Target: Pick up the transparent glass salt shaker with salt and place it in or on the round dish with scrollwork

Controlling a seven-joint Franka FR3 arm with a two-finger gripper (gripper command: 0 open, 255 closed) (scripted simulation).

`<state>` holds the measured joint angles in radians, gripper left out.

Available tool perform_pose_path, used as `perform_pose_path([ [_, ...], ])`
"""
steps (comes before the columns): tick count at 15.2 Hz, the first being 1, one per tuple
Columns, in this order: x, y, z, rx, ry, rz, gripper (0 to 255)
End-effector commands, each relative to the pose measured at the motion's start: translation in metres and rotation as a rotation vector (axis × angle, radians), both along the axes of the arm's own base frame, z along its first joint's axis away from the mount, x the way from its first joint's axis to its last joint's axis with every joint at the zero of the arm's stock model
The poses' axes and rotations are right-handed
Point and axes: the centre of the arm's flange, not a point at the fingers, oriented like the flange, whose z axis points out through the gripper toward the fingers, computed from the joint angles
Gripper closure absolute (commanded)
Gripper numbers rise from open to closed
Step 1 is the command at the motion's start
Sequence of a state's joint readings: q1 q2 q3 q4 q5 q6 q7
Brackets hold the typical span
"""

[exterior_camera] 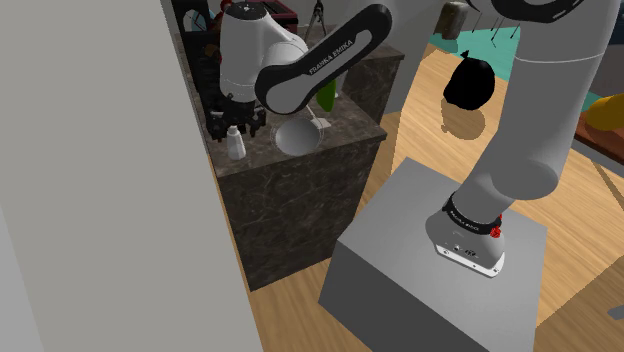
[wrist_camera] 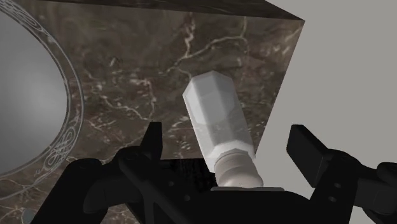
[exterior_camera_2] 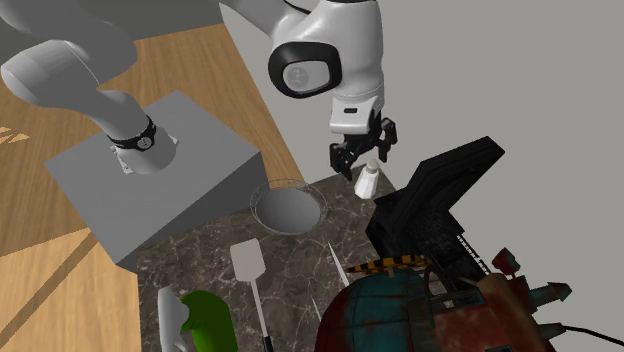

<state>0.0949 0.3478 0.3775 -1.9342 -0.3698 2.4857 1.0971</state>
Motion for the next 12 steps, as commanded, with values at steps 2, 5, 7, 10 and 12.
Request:
perform_pose_path([
  [2, 0.0029, 0.0003, -0.0072, 0.0, 0.0, 0.0, 0],
  [5, 0.0029, 0.0003, -0.0072, 0.0, 0.0, 0.0, 0],
  [7, 0.0029, 0.0003, -0.0072, 0.0, 0.0, 0.0, 0],
  [10, 0.0029, 0.0003, -0.0071, 0.0, 0.0, 0.0, 255],
  [12, 0.0029, 0.0002, -0.0071, 0.0, 0.0, 0.0, 255],
])
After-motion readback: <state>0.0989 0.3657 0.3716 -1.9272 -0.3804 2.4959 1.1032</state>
